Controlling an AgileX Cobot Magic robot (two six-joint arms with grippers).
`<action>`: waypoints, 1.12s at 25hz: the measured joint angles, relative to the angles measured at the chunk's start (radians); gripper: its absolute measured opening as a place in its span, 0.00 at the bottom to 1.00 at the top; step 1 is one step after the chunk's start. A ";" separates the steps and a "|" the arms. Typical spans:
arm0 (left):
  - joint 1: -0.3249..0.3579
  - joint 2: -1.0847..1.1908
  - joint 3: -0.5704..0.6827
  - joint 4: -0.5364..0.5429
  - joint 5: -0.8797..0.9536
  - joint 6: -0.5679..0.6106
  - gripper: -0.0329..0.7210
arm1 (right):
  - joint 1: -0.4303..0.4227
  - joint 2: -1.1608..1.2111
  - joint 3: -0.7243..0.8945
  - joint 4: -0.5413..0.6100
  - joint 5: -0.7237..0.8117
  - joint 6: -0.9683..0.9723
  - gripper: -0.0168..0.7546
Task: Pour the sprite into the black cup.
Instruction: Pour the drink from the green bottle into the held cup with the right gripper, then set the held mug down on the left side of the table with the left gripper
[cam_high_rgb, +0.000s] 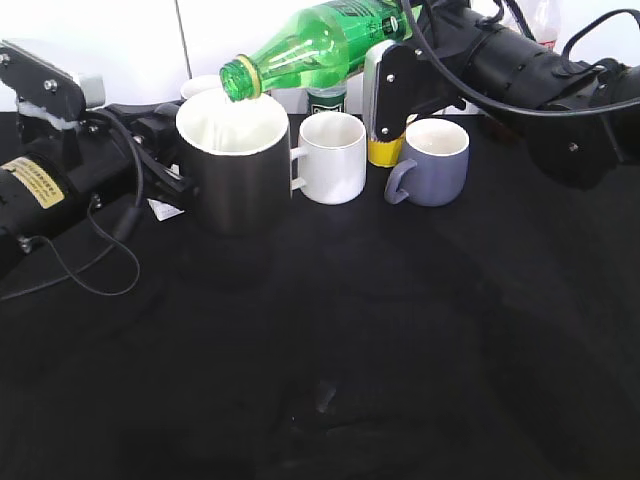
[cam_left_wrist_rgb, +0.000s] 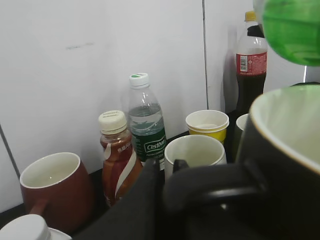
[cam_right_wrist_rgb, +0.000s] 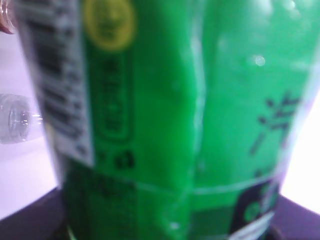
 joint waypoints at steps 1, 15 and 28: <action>0.000 0.000 0.000 0.000 0.000 0.000 0.11 | 0.000 0.000 0.000 0.000 0.000 0.000 0.55; 0.000 0.000 0.000 0.000 -0.001 0.000 0.11 | 0.000 0.000 0.000 0.001 -0.001 0.111 0.55; 0.206 0.000 0.005 -0.138 -0.099 0.005 0.11 | 0.000 0.000 0.000 0.005 -0.001 1.182 0.55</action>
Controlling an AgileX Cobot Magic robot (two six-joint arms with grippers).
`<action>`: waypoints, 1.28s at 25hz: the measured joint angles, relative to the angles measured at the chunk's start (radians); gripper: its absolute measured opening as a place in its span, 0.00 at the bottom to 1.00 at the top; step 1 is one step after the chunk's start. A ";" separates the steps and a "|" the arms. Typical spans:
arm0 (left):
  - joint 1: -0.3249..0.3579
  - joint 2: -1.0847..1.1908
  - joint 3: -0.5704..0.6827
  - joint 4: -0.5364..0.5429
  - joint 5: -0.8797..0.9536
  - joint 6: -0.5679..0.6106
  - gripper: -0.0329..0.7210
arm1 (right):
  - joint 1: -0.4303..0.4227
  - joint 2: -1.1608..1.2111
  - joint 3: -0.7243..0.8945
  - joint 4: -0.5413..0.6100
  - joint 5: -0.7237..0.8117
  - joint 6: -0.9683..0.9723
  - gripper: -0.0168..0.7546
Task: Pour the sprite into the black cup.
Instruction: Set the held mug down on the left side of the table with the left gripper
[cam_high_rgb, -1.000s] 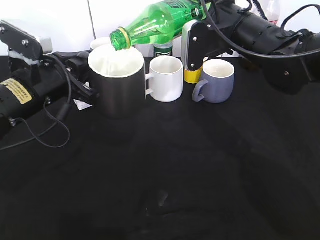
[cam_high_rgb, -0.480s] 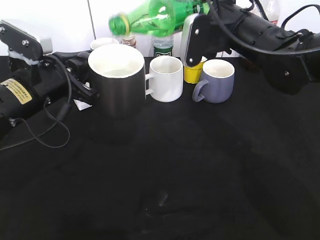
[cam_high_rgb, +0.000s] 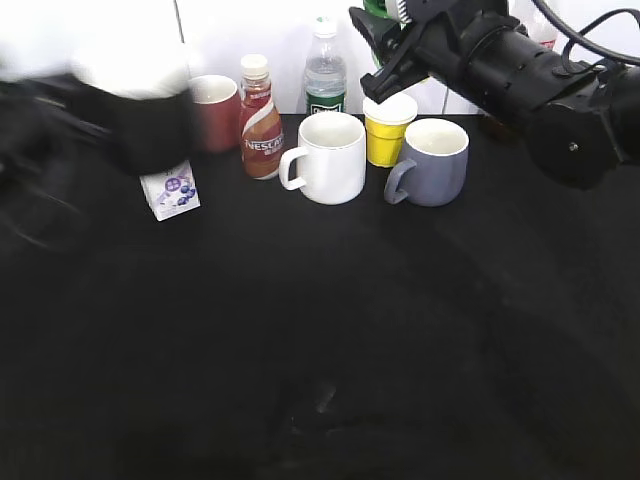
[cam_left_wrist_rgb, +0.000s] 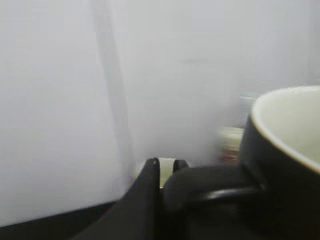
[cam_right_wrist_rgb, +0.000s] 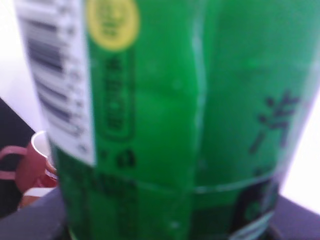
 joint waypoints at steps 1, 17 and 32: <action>0.064 0.002 -0.017 -0.003 0.001 0.001 0.11 | 0.000 0.000 0.000 0.001 0.000 0.003 0.55; 0.259 0.709 -0.739 0.043 0.083 -0.112 0.11 | 0.000 0.000 0.000 0.015 0.002 0.044 0.55; 0.257 0.800 -0.705 0.089 -0.015 -0.157 0.45 | 0.000 0.000 0.000 0.065 0.009 0.046 0.54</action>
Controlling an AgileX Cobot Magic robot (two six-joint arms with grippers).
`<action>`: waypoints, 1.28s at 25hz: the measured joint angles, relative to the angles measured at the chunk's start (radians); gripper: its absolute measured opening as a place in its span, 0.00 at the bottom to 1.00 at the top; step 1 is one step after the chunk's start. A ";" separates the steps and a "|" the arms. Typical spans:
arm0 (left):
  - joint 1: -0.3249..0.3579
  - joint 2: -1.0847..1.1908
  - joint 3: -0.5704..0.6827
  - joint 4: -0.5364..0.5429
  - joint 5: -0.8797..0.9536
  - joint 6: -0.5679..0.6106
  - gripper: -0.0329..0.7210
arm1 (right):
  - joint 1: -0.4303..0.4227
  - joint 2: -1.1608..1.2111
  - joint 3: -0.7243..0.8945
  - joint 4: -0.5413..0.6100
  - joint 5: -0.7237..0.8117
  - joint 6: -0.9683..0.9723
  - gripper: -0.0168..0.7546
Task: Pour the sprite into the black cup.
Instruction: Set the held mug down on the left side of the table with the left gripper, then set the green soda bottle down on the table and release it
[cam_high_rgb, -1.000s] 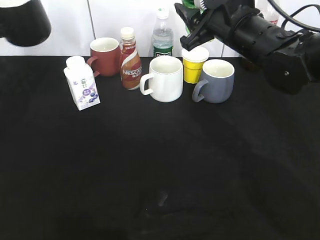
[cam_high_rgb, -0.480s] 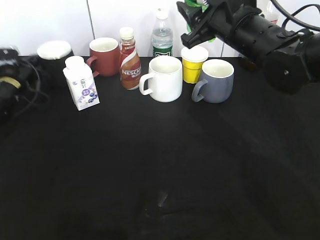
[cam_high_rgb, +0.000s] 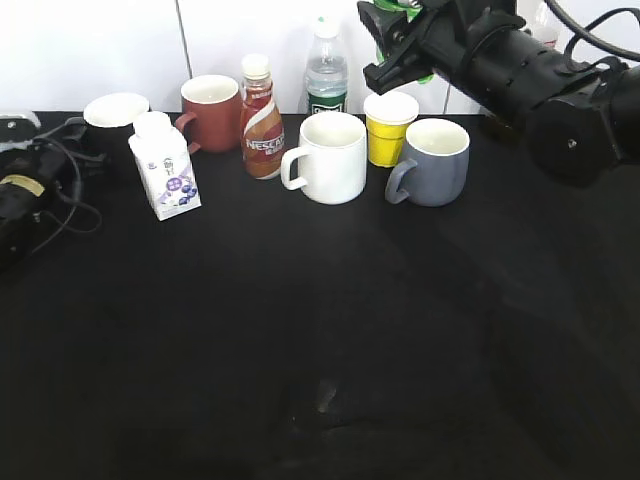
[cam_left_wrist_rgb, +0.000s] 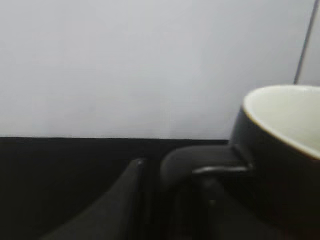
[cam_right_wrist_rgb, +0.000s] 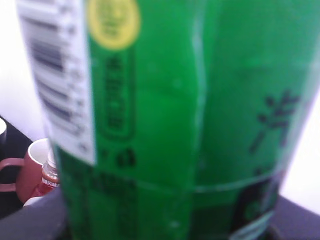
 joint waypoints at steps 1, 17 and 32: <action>0.000 -0.018 0.027 -0.002 -0.007 0.002 0.47 | 0.000 0.000 0.000 0.018 0.010 0.017 0.54; -0.127 -0.845 0.569 -0.002 0.423 0.023 0.48 | -0.373 0.171 0.000 0.249 -0.051 0.165 0.54; -0.218 -0.970 0.569 0.000 0.601 0.023 0.48 | -0.379 0.585 -0.227 0.156 -0.278 0.171 0.54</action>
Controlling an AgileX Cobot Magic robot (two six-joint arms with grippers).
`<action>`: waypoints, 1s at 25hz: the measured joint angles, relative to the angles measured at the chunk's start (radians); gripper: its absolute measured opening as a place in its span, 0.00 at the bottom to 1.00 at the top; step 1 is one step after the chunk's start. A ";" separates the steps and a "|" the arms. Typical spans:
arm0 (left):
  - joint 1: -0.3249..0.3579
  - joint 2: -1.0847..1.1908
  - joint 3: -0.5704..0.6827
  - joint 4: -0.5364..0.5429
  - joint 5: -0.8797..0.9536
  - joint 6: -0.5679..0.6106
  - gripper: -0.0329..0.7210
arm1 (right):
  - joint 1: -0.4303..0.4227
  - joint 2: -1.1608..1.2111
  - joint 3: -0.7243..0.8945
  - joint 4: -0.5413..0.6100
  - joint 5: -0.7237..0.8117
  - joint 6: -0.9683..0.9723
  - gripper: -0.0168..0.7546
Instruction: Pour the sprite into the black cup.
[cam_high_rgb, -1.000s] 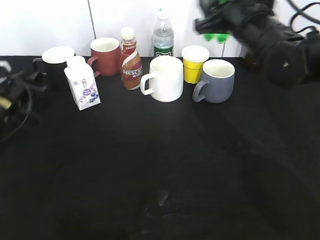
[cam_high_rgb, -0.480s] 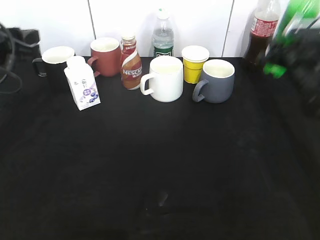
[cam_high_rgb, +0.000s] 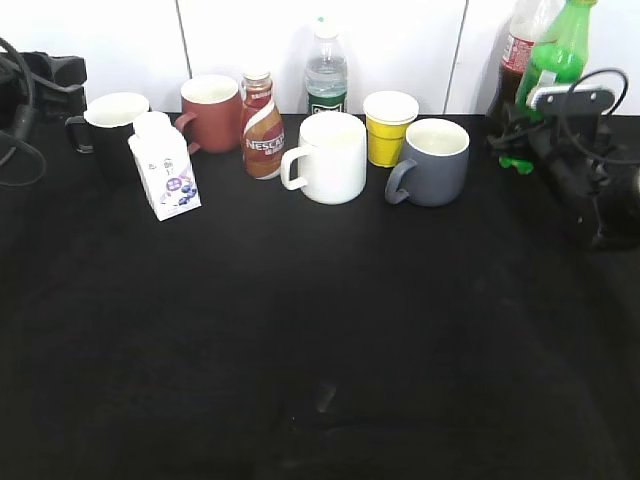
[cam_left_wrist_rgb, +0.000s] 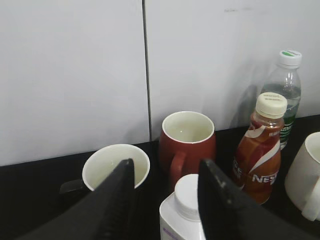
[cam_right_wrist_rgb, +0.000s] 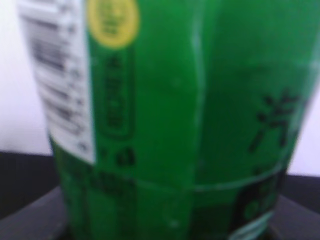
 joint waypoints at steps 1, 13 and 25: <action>0.000 0.000 0.000 0.000 0.000 0.000 0.48 | 0.000 0.004 0.000 -0.014 0.002 0.000 0.54; 0.000 0.000 0.000 0.000 0.010 -0.023 0.47 | 0.000 0.004 0.046 -0.044 0.008 0.001 0.77; 0.000 0.000 0.000 0.000 0.062 -0.026 0.47 | 0.000 -0.157 0.338 0.010 -0.038 0.002 0.79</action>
